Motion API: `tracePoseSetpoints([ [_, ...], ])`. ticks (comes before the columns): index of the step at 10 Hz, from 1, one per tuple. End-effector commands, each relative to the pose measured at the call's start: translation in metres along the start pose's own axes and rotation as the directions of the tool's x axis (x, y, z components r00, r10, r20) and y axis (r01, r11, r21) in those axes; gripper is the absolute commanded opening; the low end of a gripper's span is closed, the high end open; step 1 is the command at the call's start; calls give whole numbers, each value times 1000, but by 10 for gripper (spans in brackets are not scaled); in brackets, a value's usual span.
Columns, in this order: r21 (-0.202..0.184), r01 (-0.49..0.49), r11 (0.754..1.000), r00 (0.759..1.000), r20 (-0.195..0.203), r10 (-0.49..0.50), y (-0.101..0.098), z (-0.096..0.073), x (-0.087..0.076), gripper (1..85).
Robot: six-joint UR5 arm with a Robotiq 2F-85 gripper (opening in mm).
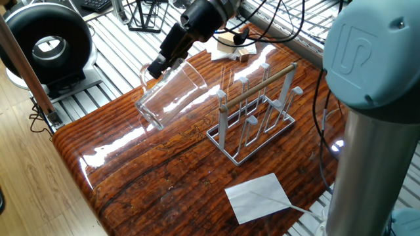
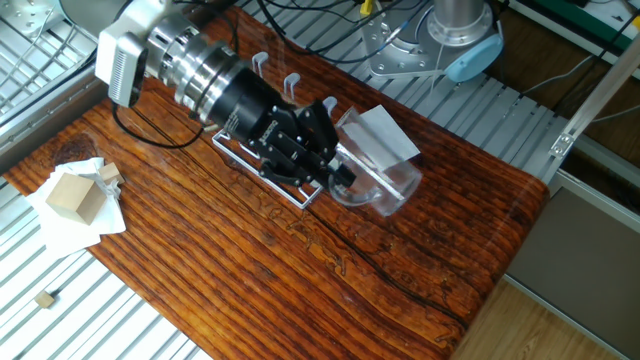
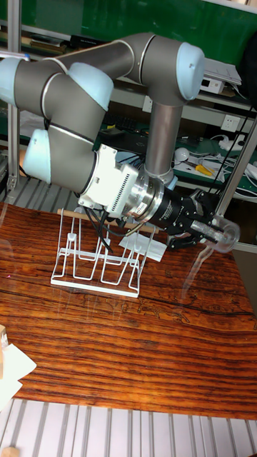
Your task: Put the cup on the cup rack
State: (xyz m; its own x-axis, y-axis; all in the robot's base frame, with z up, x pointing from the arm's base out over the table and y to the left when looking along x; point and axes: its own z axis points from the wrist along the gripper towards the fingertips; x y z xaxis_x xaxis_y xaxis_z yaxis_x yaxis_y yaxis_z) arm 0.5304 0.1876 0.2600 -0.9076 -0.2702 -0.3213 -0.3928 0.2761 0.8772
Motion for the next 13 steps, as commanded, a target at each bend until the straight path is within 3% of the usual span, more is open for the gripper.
tracePoseSetpoints([
  [1, 224, 75, 972, 995, -81, -58, -53, -8, 6, 10],
  [5, 260, 73, 963, 995, -79, -54, -58, -6, -5, 10],
  [6, 292, 80, 953, 995, -88, -56, -64, -6, -10, 10],
  [9, 469, 127, 874, 986, -157, -60, -106, -4, -18, 10],
  [10, 563, 177, 808, 973, -222, -58, -127, -16, -15, 10],
  [11, 628, 224, 746, 960, -276, -55, -144, -32, -11, 10],
  [12, 668, 255, 700, 950, -309, -51, -155, -43, -8, 10],
  [13, 687, 266, 676, 945, -323, -43, -161, -48, -7, 10],
])
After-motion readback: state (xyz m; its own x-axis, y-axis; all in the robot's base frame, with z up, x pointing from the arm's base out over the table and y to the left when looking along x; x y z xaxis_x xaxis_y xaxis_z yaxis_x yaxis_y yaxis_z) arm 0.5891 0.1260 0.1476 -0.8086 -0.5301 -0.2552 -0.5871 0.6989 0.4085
